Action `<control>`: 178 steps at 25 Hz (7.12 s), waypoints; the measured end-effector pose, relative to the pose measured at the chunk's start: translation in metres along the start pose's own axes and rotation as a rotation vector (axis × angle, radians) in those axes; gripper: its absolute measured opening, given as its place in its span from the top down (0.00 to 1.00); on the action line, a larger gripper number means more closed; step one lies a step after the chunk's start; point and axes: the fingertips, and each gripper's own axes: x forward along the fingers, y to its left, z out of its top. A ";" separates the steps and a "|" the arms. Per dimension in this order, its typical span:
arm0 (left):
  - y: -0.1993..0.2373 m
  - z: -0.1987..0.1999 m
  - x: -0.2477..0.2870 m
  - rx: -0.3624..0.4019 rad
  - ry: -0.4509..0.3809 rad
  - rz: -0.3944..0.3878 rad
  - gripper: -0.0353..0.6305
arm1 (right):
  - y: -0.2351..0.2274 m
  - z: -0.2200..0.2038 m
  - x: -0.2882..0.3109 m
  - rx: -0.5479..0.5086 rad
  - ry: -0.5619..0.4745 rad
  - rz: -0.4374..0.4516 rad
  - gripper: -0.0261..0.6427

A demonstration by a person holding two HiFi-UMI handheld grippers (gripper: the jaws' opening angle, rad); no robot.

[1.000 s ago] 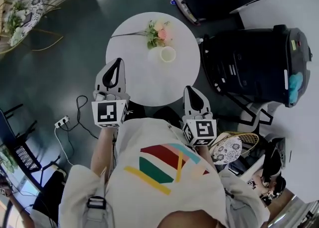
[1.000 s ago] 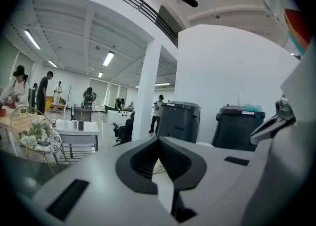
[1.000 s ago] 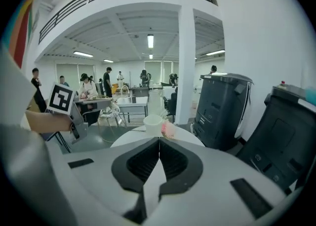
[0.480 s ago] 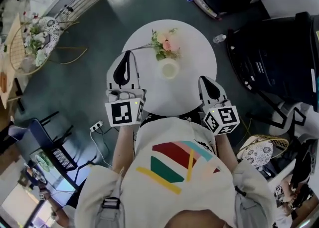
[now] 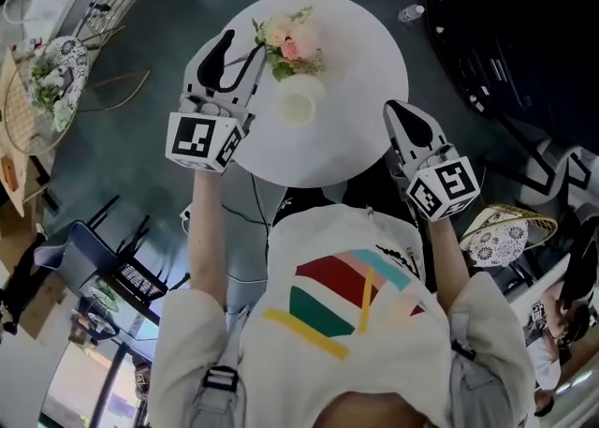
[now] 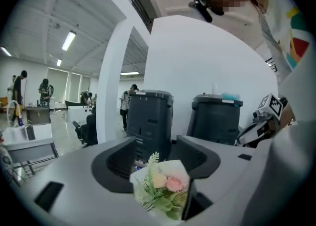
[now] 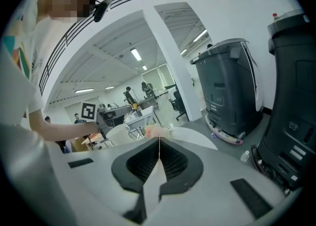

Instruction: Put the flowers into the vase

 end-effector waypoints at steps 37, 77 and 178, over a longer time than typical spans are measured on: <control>-0.006 -0.192 0.093 0.485 0.688 -0.412 0.30 | -0.007 -0.044 0.007 0.082 0.144 -0.040 0.94; 0.019 0.214 -0.071 0.112 -0.347 0.057 0.56 | 0.072 0.034 0.028 0.011 -0.034 0.141 0.94; -0.110 -0.086 -0.058 -0.057 0.095 -0.012 0.12 | 0.070 -0.029 0.032 0.002 0.152 0.107 0.94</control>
